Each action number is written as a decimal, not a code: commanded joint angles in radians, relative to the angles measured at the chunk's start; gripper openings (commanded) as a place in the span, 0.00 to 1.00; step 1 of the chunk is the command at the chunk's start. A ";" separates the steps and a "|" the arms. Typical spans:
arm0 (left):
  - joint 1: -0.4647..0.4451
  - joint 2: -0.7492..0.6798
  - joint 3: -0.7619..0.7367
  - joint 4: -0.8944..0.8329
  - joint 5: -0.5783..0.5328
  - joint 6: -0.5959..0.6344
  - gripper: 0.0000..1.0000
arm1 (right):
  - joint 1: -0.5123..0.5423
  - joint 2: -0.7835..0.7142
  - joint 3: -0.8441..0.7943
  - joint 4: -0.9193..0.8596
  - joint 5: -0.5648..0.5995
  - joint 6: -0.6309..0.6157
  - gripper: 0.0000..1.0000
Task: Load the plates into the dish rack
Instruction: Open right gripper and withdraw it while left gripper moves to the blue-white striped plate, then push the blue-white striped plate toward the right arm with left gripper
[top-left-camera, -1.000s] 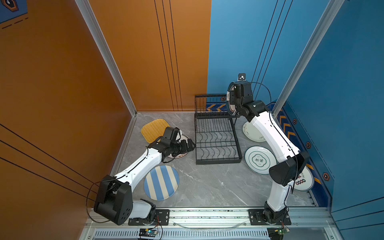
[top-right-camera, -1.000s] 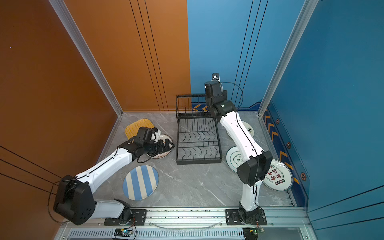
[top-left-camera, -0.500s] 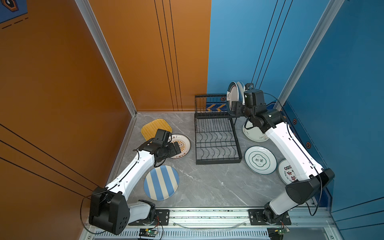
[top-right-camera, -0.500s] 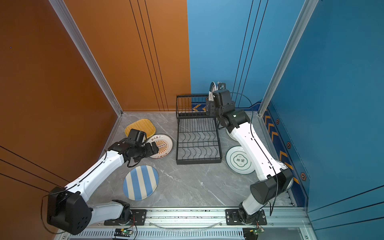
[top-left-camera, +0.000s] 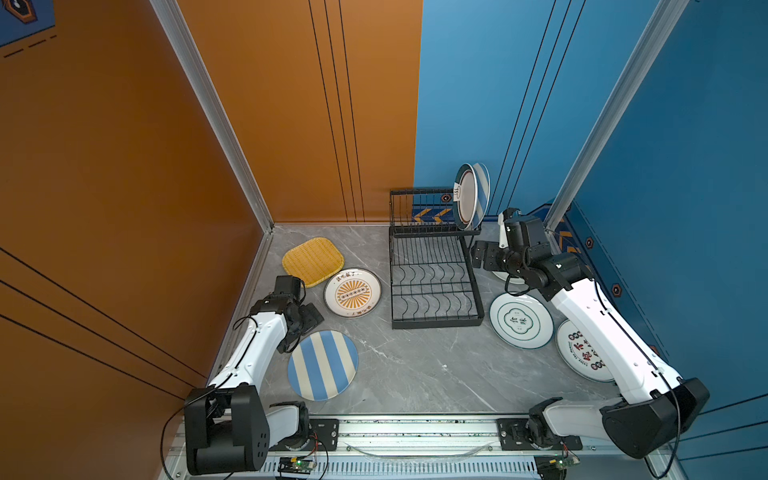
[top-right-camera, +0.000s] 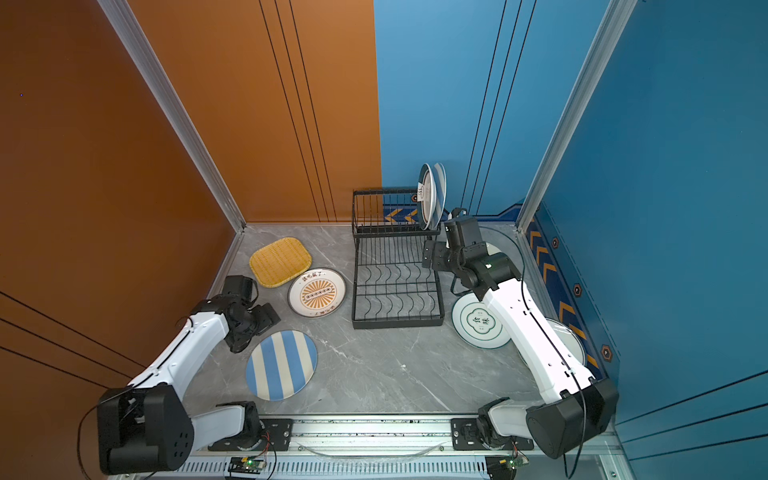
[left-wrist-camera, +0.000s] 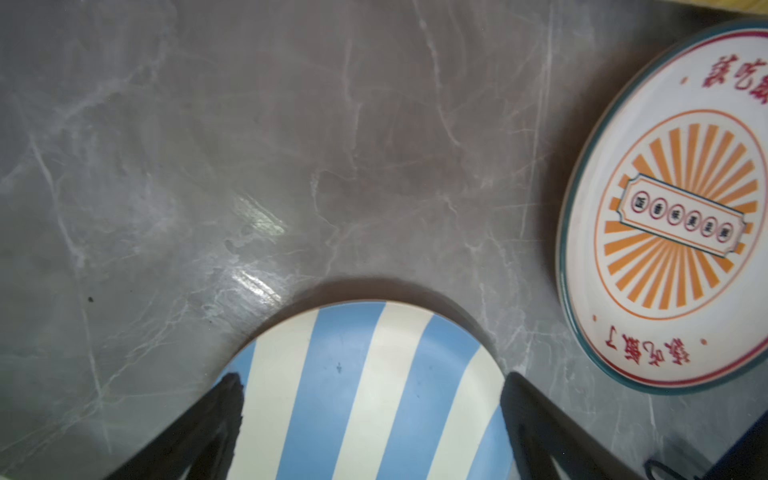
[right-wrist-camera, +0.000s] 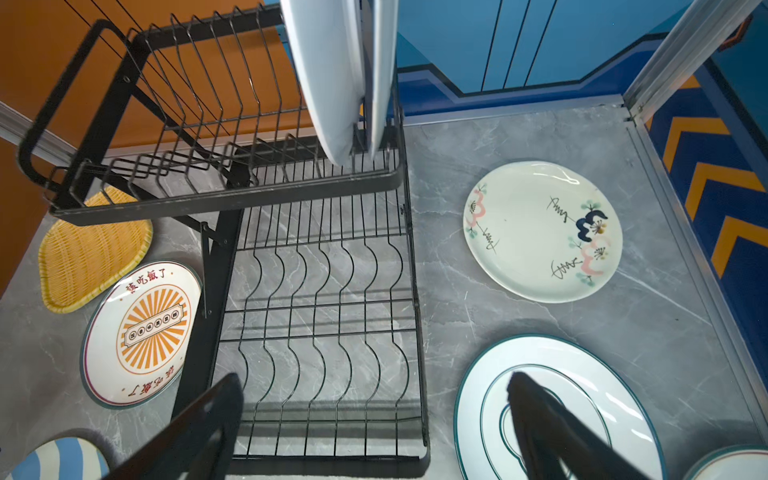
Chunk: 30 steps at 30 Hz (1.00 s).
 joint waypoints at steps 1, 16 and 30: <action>0.058 0.002 -0.044 0.028 -0.014 0.027 0.97 | -0.024 -0.033 -0.032 0.013 -0.062 0.024 1.00; 0.173 0.152 -0.108 0.158 0.108 0.120 0.97 | -0.075 -0.070 -0.103 0.057 -0.126 0.027 1.00; 0.126 0.112 -0.165 0.126 0.232 0.094 0.97 | -0.122 -0.053 -0.095 0.060 -0.187 0.021 1.00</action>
